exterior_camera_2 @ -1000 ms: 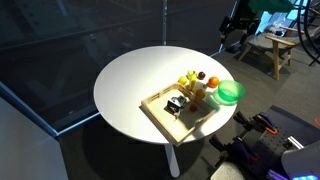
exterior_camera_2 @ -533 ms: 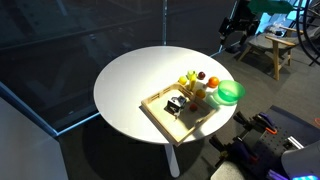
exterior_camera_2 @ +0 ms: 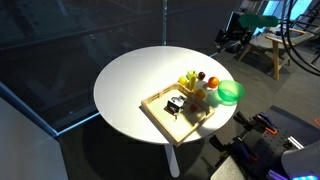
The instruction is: Put the toy lemon in the bowl
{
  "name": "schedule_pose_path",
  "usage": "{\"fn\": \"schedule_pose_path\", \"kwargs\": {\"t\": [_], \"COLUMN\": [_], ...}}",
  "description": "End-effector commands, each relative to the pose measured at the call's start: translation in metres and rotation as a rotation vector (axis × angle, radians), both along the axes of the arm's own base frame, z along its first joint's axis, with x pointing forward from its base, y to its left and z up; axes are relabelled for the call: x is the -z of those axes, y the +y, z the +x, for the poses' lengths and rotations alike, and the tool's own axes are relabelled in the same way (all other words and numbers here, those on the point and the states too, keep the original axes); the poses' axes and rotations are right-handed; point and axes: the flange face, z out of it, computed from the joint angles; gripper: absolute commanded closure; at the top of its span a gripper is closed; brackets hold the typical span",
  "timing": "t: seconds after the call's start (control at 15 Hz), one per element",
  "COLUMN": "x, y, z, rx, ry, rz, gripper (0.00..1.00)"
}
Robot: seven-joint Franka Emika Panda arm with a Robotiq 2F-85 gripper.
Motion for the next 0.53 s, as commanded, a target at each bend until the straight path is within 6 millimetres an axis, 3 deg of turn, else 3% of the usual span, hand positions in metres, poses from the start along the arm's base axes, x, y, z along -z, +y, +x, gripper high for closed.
{"fn": "schedule_pose_path", "kwargs": {"t": [0.0,0.47], "x": [0.017,0.050], "y": [-0.001,0.010], "z": [0.014,0.040], "rx": [0.017,0.057], "ry": [-0.031,-0.048], "rz": [-0.027,-0.047], "gripper": [0.00,0.00]}}
